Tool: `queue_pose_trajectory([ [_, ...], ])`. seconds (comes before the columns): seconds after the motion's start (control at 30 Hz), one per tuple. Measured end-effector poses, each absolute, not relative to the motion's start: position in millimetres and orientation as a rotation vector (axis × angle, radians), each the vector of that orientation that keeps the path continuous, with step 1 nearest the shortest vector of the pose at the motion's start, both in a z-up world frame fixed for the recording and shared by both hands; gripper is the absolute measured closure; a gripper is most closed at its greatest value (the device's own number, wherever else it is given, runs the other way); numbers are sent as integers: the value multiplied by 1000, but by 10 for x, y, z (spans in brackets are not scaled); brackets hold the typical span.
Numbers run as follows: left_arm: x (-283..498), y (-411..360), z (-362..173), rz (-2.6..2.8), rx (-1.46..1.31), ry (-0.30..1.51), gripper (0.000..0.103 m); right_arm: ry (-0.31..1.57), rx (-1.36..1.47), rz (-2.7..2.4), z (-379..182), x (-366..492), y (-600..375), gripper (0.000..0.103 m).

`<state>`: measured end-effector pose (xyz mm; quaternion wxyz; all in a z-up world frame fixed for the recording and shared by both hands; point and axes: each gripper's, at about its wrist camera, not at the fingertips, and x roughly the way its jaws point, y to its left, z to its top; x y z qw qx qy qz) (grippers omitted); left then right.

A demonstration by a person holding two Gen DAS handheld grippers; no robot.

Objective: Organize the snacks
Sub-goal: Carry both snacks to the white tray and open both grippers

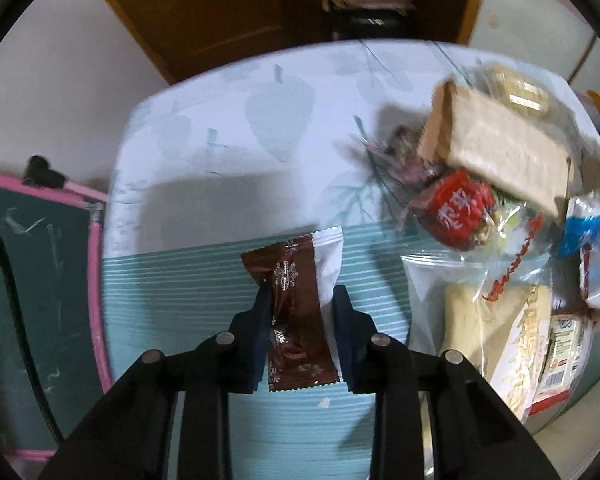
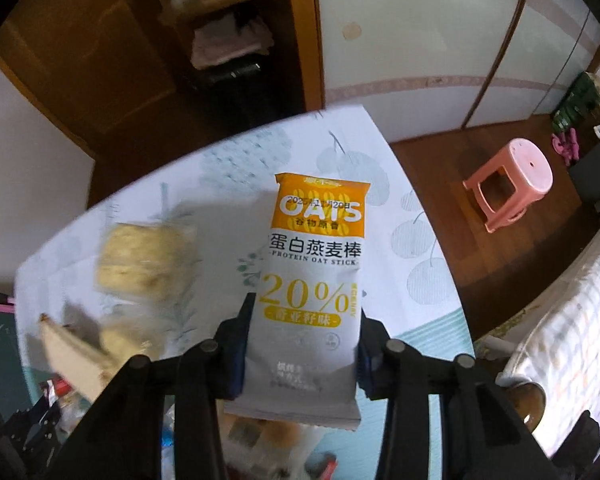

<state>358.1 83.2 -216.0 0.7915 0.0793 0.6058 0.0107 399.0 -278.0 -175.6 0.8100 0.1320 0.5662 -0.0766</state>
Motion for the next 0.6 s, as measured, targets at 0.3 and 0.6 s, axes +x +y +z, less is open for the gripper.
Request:
queue_pose_trajectory([
  [0.3,2888,726,-926,-22,111,1087,76,1067,360,39,-856,3224,-2685,62],
  [0.6,1660,310,73,-221,56,894,76,897,315,268,-86,1609,-2417,61],
])
